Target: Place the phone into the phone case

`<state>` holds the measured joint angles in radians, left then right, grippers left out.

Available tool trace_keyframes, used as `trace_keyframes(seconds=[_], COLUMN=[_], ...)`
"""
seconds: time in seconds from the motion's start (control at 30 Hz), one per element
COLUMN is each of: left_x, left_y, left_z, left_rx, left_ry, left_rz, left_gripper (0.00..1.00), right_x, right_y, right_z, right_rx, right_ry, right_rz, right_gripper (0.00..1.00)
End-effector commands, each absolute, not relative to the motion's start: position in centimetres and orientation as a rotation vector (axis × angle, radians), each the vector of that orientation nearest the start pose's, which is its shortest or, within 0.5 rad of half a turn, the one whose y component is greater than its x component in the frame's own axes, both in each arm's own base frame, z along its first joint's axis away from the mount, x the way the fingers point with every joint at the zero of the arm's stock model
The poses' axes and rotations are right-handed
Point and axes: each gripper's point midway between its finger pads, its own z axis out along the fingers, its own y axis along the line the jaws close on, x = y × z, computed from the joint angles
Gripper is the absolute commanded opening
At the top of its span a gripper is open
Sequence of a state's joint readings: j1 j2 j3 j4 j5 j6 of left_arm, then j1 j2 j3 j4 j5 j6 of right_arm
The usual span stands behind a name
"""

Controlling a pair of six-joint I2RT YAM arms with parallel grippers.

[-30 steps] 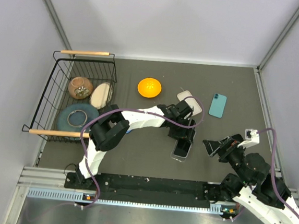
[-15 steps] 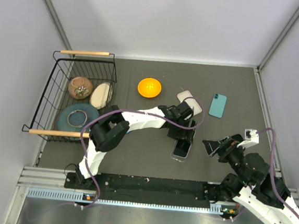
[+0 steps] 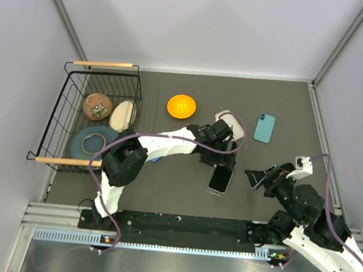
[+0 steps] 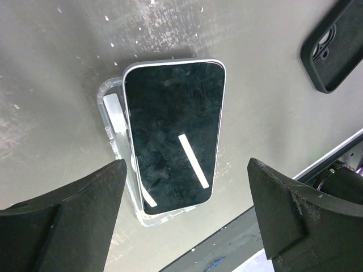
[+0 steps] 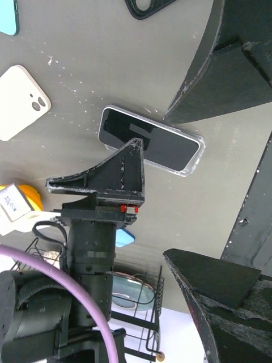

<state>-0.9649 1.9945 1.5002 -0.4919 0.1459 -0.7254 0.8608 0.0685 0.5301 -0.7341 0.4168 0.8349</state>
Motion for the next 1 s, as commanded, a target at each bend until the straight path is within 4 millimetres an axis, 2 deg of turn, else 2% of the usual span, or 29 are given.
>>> trace_keyframes(seconds=[0.0,0.07,0.1,0.13,0.17,0.2,0.23,0.27,0.3,0.33,0.4,0.43,0.53,0.6,0.67,0.7,0.73,0.8,0.97], left_x=[24.0,24.4,25.2,24.9,25.0,26.2,25.3,25.4,26.1,25.5,25.9,26.0,26.0,26.5,27.1,27.2,27.3,27.6,27.0], left_y=[-41.4,-40.3,-39.8,-38.9,-38.6,-38.6,-37.6,-37.5,-37.0,-36.4,-35.6,-35.1,-34.2,-33.7,-33.5,-33.7,-33.9,-34.8,-36.7], left_z=[11.2,11.6,12.9,12.0,12.1,13.7,12.0,12.0,12.1,11.2,10.5,9.8,8.6,7.7,7.2,6.7,6.6,6.4,6.3], left_rx=[0.382,0.360,0.335,0.330,0.322,0.294,0.304,0.299,0.277,0.278,0.264,0.261,0.287,0.288,0.285,0.285,0.284,0.278,0.267], left_ry=[2.620,2.604,2.569,2.583,2.574,2.497,2.533,2.520,2.503,2.536,2.546,2.555,2.562,2.564,2.559,2.568,2.567,2.564,2.567], left_rz=[-0.744,-0.700,-0.725,-0.727,-0.764,-0.854,-0.881,-0.921,-0.949,-0.964,-0.943,-0.923,-0.874,-0.818,-0.797,-0.799,-0.813,-0.866,-1.021], left_gripper=[0.92,0.90,0.90,0.89,0.88,0.82,0.79,0.76,0.68,0.63,0.45,0.26,0.10,0.00,0.00,0.00,0.00,0.00,0.00], right_x=[15.4,15.6,15.7,15.9,16.1,16.4,16.8,17.1,17.4,17.5,18.0,18.2,19.0,19.8,20.6,21.5,21.6,22.4,24.1], right_y=[11.0,11.2,11.3,11.3,11.4,11.5,11.3,11.5,11.8,12.0,12.4,12.4,12.1,11.9,11.4,11.8,11.9,11.2,12.5], right_z=[19.3,18.8,18.3,18.0,17.5,16.7,16.0,15.1,13.9,13.2,12.1,10.9,10.2,9.4,8.3,8.4,7.9,6.9,6.5], right_rx=[0.304,0.305,0.302,0.304,0.311,0.312,0.320,0.321,0.316,0.310,0.314,0.299,0.301,0.287,0.292,0.298,0.278,0.320,0.310], right_ry=[1.900,1.920,1.944,1.955,1.971,1.993,2.000,2.016,2.063,2.086,2.124,2.172,2.215,2.260,2.298,2.282,2.303,2.323,2.315], right_rz=[0.781,0.767,0.743,0.724,0.707,0.673,0.633,0.612,0.565,0.544,0.502,0.438,0.339,0.254,0.196,0.213,0.221,0.185,0.245], right_gripper=[0.91,0.90,0.89,0.85,0.80,0.74,0.66,0.63,0.62,0.58,0.51,0.42,0.29,0.26,0.19,0.15,0.00,0.00,0.00])
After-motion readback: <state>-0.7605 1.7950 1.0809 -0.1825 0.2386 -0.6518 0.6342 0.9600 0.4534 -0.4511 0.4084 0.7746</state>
